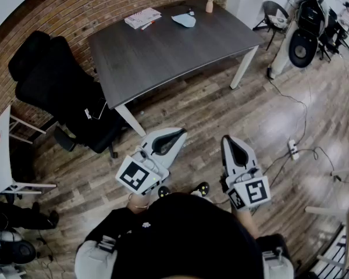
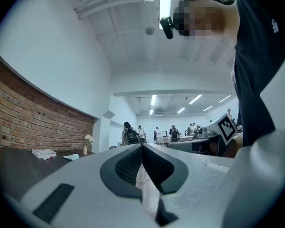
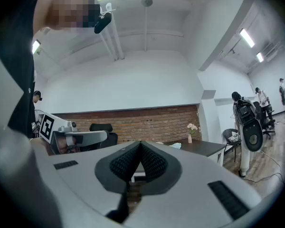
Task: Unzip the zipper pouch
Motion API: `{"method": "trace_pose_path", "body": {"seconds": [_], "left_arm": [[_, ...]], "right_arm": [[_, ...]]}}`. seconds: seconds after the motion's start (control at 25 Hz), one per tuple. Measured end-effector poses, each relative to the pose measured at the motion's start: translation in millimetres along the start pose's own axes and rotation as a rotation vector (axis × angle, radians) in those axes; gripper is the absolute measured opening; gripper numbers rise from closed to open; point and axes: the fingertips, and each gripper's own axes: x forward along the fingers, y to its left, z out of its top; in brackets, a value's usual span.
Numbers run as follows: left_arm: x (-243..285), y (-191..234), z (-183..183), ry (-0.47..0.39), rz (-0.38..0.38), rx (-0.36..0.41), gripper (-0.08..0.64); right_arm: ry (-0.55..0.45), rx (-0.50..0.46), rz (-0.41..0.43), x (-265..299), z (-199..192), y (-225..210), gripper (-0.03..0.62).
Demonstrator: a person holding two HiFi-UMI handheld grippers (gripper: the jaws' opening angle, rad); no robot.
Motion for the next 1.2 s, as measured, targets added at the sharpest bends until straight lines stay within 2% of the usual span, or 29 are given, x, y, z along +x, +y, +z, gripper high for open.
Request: {"method": "trace_pose_path", "body": {"seconds": [0.24,0.52,0.76,0.92,1.08,1.2], "left_arm": [[1,3,-2,-0.009,0.008,-0.001,0.006],[6,5,-2,-0.01,0.013,-0.006,0.006],[26,6,-5,0.005,0.02,-0.012,0.006],[43,3,-1,-0.028,0.017,0.017,0.006],[61,-1,-10,0.019,0.026,-0.007,0.006],[75,-4,-12,0.023,0.033,-0.011,0.006]], "right_arm": [[-0.005,-0.002,0.002,2,-3,-2,-0.003],[-0.022,0.04,0.022,4,-3,-5,-0.003],[-0.027,0.061,0.026,5,-1,-26,-0.002],[-0.024,0.063,0.037,3,-3,-40,-0.002],[-0.022,0.074,0.053,2,-4,-57,-0.002],[-0.02,0.082,0.063,0,-5,-70,-0.002]]}}
